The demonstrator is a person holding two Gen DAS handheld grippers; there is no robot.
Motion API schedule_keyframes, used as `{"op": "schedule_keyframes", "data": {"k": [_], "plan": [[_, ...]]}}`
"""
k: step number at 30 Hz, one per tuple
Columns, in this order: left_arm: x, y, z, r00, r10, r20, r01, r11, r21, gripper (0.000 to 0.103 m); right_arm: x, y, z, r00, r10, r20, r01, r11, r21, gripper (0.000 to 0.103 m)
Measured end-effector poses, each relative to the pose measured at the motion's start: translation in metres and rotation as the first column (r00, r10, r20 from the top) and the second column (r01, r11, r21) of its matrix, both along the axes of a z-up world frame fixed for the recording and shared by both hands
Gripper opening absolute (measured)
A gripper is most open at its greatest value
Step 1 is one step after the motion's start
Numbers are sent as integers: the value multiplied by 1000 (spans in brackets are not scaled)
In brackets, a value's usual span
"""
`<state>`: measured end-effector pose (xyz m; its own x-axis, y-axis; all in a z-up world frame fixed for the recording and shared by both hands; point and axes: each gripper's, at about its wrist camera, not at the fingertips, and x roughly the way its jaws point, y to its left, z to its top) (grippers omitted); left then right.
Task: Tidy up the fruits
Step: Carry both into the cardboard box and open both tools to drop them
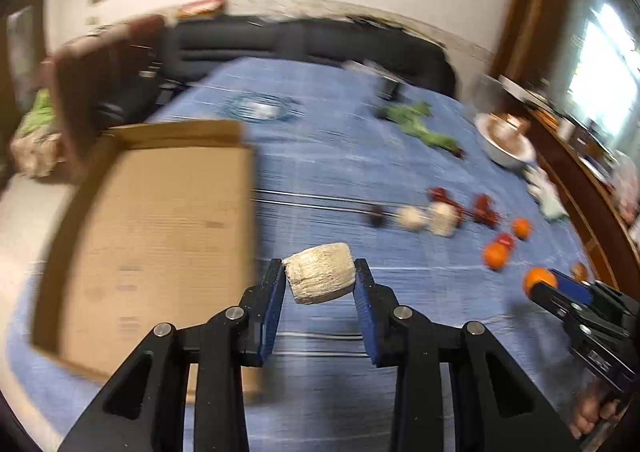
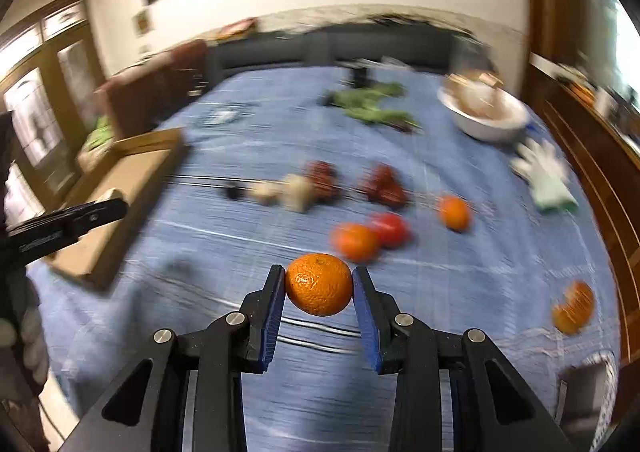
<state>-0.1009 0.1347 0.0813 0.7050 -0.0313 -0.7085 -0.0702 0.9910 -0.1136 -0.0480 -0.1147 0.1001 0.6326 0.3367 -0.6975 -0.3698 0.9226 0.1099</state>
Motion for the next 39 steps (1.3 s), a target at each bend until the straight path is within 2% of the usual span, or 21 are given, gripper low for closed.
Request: {"op": "schedule_keyframes", "data": {"k": [3, 7, 14, 18, 22, 24, 29, 33, 35, 39], "plan": [[-10, 45, 2, 993, 115, 0, -115, 993, 39, 33, -1, 54, 10, 991, 132, -4, -131, 991, 34, 38], [-22, 99, -11, 966, 258, -31, -254, 964, 82, 33, 0, 125, 14, 961, 275, -24, -272, 959, 84, 38], [-31, 151, -36, 936, 337, -100, -336, 941, 31, 33, 1, 222, -6, 918, 393, -45, -393, 919, 24, 38], [-33, 164, -38, 934, 341, -107, -345, 938, -19, 36, 3, 245, -26, 911, 405, -80, -408, 913, -13, 39], [-38, 167, -30, 933, 352, -75, -356, 933, -48, 47, 7, 254, -41, 905, 410, -115, -415, 910, -25, 40], [-39, 168, -24, 932, 358, -56, -362, 930, -62, 57, 4, 257, -40, 903, 416, -111, -422, 906, -34, 40], [-52, 172, -6, 931, 366, -4, -363, 921, -140, 65, -5, 249, -24, 908, 410, -80, -412, 911, -6, 39], [-68, 161, 13, 923, 372, 97, -357, 923, -142, 84, -8, 221, -5, 928, 368, -46, -366, 929, 61, 39], [-71, 152, 18, 930, 342, 133, -324, 936, -136, 84, -7, 202, 1, 941, 336, -36, -331, 938, 101, 39], [-68, 130, 22, 944, 295, 147, -273, 950, -149, 84, -1, 162, 13, 965, 261, -21, -255, 955, 149, 39]]}}
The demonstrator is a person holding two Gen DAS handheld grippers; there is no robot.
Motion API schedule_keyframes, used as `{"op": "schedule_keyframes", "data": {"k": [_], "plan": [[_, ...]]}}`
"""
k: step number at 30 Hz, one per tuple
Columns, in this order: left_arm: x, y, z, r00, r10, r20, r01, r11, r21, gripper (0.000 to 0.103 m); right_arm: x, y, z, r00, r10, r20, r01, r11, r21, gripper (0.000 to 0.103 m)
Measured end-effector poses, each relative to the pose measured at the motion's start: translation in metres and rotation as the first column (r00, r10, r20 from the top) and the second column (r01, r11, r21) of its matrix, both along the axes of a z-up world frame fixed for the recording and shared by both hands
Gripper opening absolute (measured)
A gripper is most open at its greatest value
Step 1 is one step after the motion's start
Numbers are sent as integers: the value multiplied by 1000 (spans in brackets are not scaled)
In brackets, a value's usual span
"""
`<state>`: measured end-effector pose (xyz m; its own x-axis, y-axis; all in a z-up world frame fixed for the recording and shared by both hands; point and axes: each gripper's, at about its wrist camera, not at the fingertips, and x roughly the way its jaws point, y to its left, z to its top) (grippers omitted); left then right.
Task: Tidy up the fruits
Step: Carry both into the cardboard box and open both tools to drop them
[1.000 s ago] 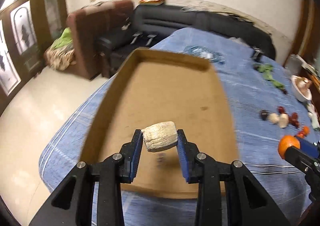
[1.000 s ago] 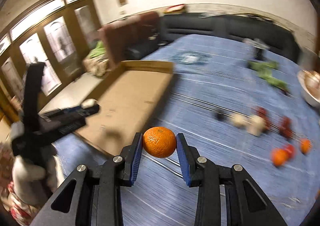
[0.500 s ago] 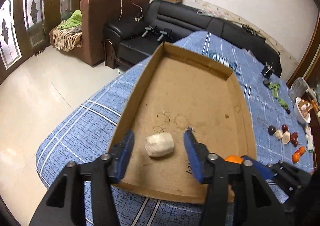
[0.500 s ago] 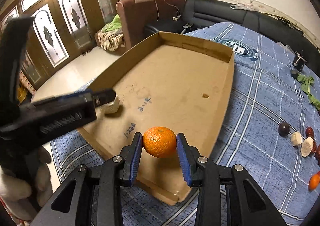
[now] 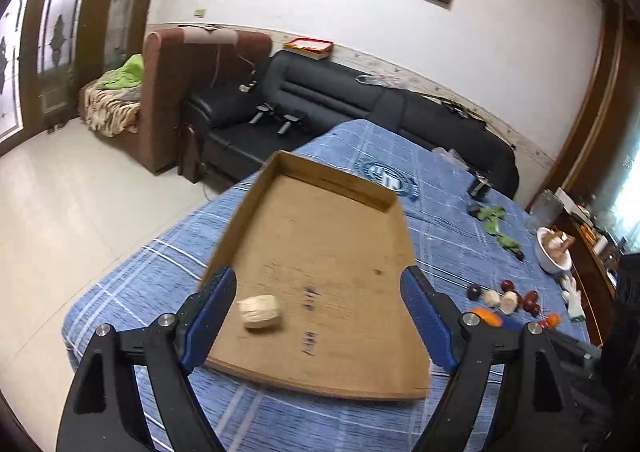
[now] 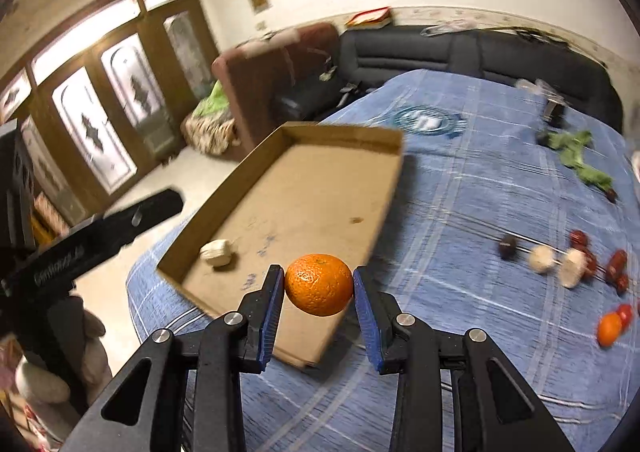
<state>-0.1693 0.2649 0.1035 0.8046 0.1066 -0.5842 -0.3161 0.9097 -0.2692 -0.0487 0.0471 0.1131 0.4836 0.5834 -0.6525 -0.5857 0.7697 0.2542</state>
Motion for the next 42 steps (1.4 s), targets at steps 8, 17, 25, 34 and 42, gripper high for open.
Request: {"op": "schedule_keyframes", "data": {"k": [8, 17, 25, 34, 42], "plan": [[19, -26, -5, 997, -72, -41, 68, 992, -107, 84, 17, -65, 6, 993, -116, -19, 117, 992, 49, 41], [0, -4, 6, 1000, -3, -29, 2, 999, -43, 84, 27, -58, -7, 997, -75, -23, 76, 997, 33, 41], [12, -3, -8, 999, -34, -38, 31, 996, -85, 84, 40, -143, -26, 957, -279, -81, 277, 960, -35, 41], [6, 3, -6, 999, -16, -41, 13, 998, -63, 84, 47, -142, -59, 941, -337, -31, 323, 922, -213, 39], [1, 10, -9, 999, -7, -35, 4, 996, -86, 84, 36, -128, -63, 959, -283, -29, 266, 929, -255, 32]]}}
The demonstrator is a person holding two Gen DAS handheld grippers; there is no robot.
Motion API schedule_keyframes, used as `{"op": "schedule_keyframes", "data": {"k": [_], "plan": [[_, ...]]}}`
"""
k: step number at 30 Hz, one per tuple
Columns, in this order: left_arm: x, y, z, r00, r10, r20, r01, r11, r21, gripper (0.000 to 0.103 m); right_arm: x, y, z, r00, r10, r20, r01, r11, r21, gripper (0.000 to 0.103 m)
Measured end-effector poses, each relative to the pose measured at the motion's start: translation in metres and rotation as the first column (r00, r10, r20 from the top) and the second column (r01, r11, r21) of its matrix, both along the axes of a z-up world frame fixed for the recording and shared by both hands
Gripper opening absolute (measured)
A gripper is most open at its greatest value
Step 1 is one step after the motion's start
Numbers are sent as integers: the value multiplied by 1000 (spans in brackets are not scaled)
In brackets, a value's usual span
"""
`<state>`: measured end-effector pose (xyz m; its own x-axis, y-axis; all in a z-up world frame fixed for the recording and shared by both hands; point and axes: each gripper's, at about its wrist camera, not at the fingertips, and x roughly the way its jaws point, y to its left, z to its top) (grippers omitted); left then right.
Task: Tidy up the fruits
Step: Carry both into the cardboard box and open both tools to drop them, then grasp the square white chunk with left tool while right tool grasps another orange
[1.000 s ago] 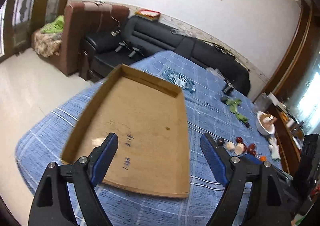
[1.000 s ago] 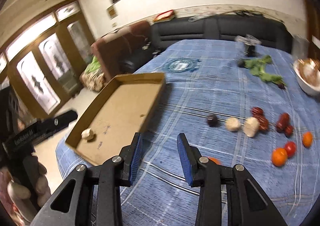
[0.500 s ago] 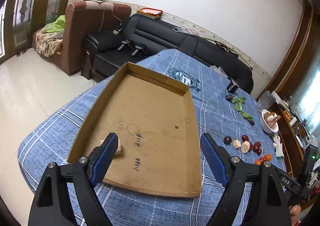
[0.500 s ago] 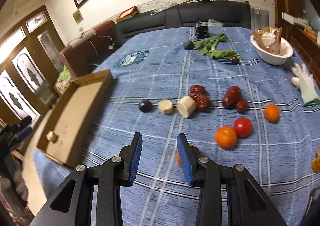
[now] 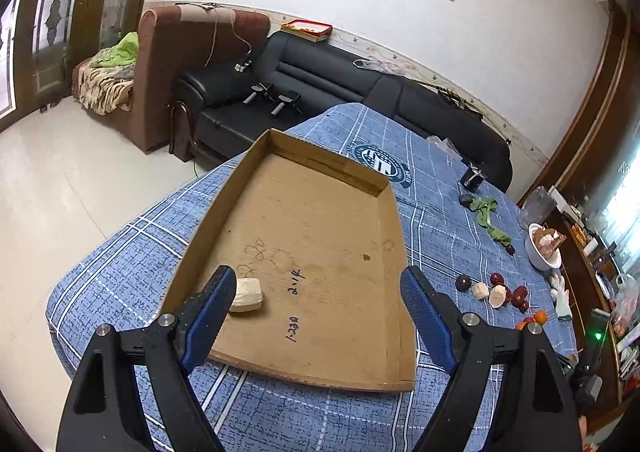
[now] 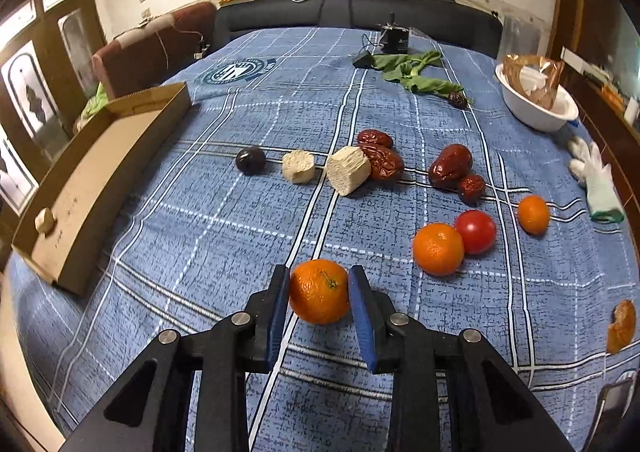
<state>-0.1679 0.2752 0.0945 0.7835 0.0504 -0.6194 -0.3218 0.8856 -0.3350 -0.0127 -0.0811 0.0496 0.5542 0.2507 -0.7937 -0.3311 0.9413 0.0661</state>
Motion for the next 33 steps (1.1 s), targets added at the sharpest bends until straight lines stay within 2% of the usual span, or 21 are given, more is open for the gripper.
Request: {"op": "schedule_keyframes", "data": {"k": [3, 5, 8, 12, 15, 17, 19, 21, 22, 27, 31, 33], "plan": [[-5, 13, -1, 999, 31, 12, -30, 999, -25, 84, -6, 10, 9, 999, 24, -23, -23, 997, 72, 32], [-10, 21, 0, 998, 56, 20, -56, 998, -33, 84, -12, 25, 21, 997, 77, -24, -73, 987, 145, 32], [-18, 34, 2, 995, 97, 34, -95, 994, -46, 84, -21, 69, 41, 978, 209, -4, -202, 951, 232, 32], [-30, 50, 3, 989, 141, 45, -139, 989, -57, 84, -32, 144, 50, 926, 376, -13, -354, 883, 307, 33], [-39, 62, 3, 984, 169, 54, -166, 984, -69, 84, -37, 189, 41, 902, 431, -14, -412, 871, 266, 35], [-43, 68, 2, 982, 183, 55, -179, 981, -75, 84, -36, 213, 27, 894, 445, -55, -421, 876, 236, 35], [-47, 74, 1, 980, 192, 57, -187, 979, -83, 84, -35, 222, 19, 887, 454, -81, -424, 872, 246, 37], [-48, 77, -1, 978, 199, 57, -193, 977, -87, 84, -35, 224, 17, 887, 455, -78, -425, 871, 248, 48], [-47, 79, -2, 978, 200, 57, -194, 977, -92, 84, -37, 223, 18, 889, 452, -70, -424, 871, 248, 50], [-43, 78, -8, 982, 180, 48, -174, 979, -106, 84, -32, 196, 38, 920, 391, -23, -370, 888, 271, 51], [-36, 68, -8, 989, 144, 42, -140, 985, -98, 84, -29, 144, 46, 953, 304, -9, -289, 915, 280, 51], [-30, 58, -7, 993, 111, 38, -107, 990, -90, 84, -25, 105, 45, 973, 229, -15, -216, 938, 272, 51]]}}
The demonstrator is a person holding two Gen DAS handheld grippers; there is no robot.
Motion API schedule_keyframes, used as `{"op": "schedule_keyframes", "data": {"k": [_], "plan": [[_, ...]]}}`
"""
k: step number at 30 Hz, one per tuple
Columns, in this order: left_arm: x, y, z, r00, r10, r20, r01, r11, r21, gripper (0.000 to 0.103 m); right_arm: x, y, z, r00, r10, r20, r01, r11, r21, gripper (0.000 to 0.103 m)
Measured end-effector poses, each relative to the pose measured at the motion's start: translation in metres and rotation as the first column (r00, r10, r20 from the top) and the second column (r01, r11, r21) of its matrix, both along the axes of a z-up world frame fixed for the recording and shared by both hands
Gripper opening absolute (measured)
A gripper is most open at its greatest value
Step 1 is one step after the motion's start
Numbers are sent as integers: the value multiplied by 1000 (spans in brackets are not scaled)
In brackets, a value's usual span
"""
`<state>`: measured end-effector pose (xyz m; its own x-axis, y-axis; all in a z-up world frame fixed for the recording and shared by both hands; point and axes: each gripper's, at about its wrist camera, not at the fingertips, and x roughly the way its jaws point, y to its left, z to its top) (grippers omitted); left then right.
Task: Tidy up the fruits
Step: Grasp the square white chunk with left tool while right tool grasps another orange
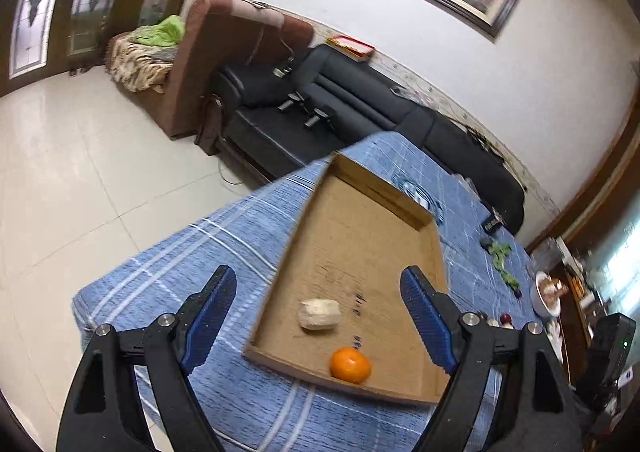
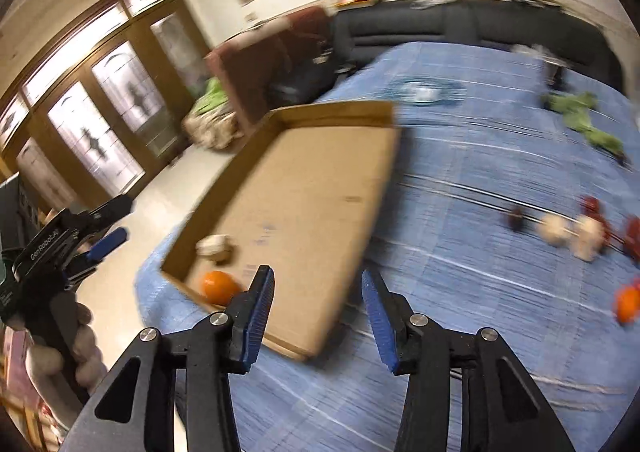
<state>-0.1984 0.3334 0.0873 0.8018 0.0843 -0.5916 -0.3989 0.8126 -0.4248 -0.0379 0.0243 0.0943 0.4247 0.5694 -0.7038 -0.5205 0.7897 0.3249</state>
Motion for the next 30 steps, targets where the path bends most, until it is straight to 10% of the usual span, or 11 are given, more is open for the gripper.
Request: {"op": "schedule_keyframes", "data": {"k": [5, 9, 13, 21, 30], "plan": [[21, -49, 4, 988, -156, 5, 156, 988, 22, 84, 17, -103, -10, 975, -222, 13, 222, 965, -140, 50], [45, -102, 8, 956, -291, -27, 292, 956, 40, 84, 28, -181, -1, 899, -424, 107, 437, 858, -271, 55], [67, -158, 8, 908, -414, -69, 418, 907, 56, 84, 32, -237, 6, 851, -513, 116, 526, 827, -200, 58], [103, -248, -2, 817, -545, -191, 573, 805, 153, 84, 48, -248, -17, 863, -504, 35, 505, 862, -41, 58], [148, -288, -21, 783, -563, -265, 613, 771, 173, 82, 80, -265, -29, 822, -569, -8, 569, 822, 1, 54]]}}
